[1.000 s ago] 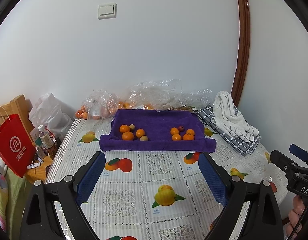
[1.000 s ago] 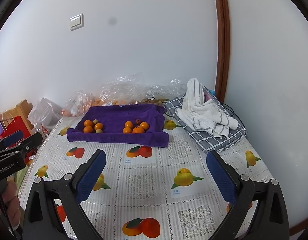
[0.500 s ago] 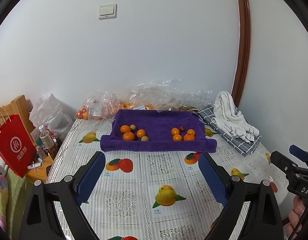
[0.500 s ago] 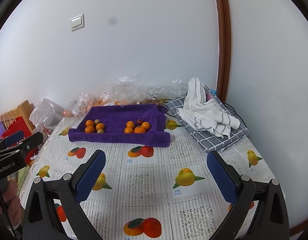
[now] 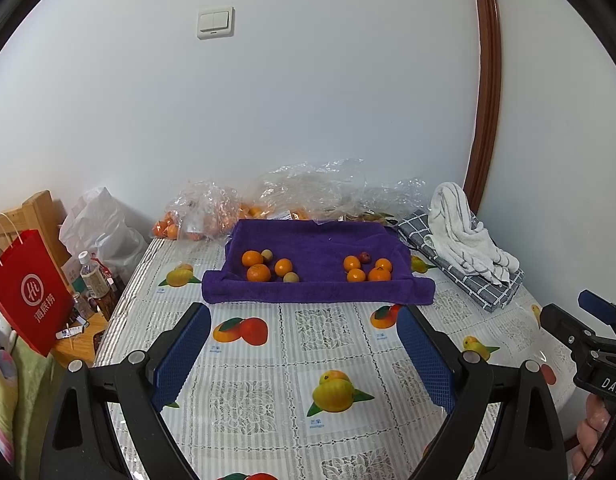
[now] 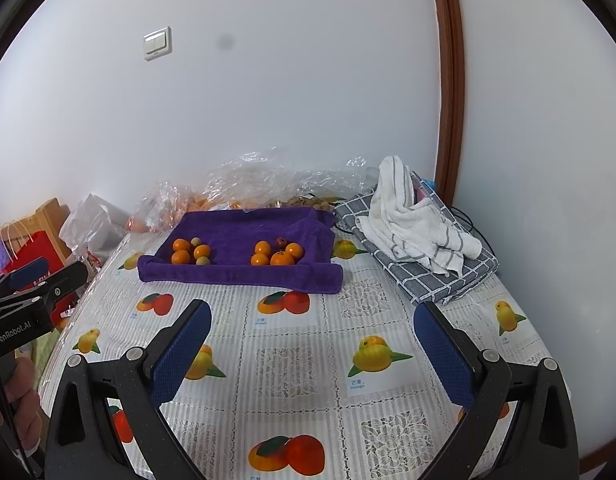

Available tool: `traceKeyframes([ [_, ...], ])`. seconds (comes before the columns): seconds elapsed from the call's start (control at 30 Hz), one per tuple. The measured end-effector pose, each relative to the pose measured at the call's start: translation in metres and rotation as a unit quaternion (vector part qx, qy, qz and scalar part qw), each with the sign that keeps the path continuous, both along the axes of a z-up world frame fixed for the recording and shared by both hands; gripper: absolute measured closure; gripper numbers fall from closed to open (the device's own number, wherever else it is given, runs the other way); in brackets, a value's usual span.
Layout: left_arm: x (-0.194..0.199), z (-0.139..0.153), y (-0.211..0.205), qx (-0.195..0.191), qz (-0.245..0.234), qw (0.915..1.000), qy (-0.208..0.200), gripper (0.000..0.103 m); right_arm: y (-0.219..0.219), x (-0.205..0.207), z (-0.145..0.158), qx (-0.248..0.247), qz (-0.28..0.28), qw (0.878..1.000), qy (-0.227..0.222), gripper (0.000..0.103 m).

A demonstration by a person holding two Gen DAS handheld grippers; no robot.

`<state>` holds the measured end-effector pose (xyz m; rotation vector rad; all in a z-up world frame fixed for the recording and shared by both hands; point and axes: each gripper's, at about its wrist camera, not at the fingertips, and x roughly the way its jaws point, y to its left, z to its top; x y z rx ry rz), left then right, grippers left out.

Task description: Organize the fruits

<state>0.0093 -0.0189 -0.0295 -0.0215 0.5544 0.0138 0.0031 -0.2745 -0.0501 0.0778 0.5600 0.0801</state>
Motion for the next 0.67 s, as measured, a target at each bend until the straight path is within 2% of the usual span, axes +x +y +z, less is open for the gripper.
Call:
traceKeyframes([
  [0.53,0.0009,0.0004,0.0057,-0.005,0.003,1.0,-0.001,0.009,0.004,-0.0017,0.0015,-0.001,0.008,1.0,-0.005,0.003],
  [0.67,0.0011,-0.0019,0.0055,0.004,-0.001,1.0,-0.009,0.009,0.0049,-0.0001,0.001,-0.001,0.013,1.0,-0.006,0.003],
])
